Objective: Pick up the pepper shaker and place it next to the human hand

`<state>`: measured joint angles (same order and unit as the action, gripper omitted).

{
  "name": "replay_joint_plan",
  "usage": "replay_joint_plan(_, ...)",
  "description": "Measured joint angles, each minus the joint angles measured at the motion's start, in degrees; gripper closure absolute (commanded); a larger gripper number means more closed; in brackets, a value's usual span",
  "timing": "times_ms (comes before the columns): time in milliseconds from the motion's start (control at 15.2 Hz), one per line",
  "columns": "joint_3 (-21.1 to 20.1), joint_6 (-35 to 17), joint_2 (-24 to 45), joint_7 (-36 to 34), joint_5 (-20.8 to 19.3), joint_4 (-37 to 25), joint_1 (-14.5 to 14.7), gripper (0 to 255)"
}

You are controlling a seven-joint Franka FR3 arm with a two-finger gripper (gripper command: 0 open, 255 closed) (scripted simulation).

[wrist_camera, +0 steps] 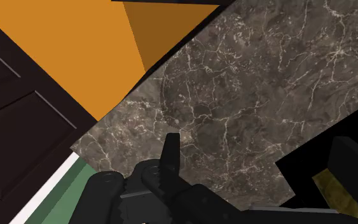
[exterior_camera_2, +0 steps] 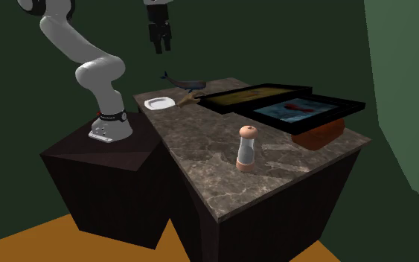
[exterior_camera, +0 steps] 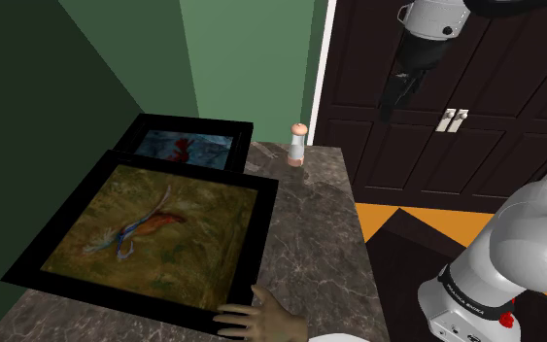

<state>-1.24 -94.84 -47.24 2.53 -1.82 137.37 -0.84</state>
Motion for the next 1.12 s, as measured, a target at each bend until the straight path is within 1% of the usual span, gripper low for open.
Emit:
replay_joint_plan(132,0.2,-0.9,1.0,0.1,0.0,0.0,-0.1,0)
replay_joint_plan(264,1.0,-3.1,4.0,0.5,-0.1,-0.6,-0.4,0)
replay_joint_plan(792,4.6,-13.3,21.9,2.8,0.7,-7.0,-1.4,0)
replay_joint_plan(1122,6.6,-17.0,32.9,4.7,2.4,-13.3,-1.8,0)
